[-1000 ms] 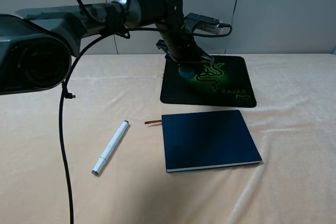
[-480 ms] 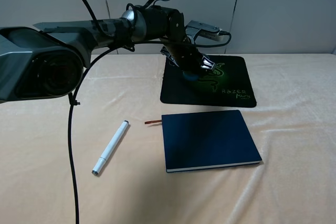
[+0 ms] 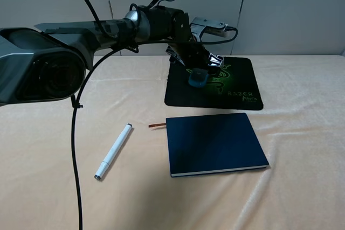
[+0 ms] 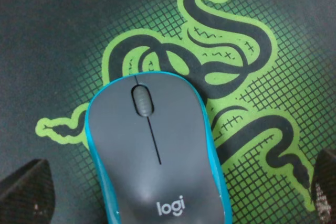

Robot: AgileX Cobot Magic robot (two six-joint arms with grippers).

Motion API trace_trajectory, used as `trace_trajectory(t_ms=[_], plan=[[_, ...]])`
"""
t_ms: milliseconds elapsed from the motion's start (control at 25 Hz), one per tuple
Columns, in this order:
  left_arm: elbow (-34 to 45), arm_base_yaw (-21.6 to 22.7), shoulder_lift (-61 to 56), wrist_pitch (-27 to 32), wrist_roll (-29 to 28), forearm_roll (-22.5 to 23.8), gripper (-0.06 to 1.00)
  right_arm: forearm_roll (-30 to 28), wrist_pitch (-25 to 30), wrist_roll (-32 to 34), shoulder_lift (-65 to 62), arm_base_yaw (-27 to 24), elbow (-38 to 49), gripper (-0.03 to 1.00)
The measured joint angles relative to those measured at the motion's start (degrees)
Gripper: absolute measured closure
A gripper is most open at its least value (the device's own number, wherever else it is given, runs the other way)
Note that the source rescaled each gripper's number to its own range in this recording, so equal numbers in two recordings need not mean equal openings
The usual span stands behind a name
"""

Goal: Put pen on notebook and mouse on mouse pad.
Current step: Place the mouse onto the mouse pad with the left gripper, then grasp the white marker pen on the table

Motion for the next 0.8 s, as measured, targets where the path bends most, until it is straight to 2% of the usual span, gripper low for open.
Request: trace_trajectory(t_ms=[320, 800], plan=[[0.0, 0.0, 0.0, 0.0, -0.2, 0.0, -0.05, 0.0, 0.0, 0.0, 0.0, 0.0, 0.0, -0.03], [-0.1, 0.0, -3.9, 0.3, -0.2, -0.1, -0.05, 0.0, 0.0, 0.0, 0.0, 0.0, 0.0, -0.03]])
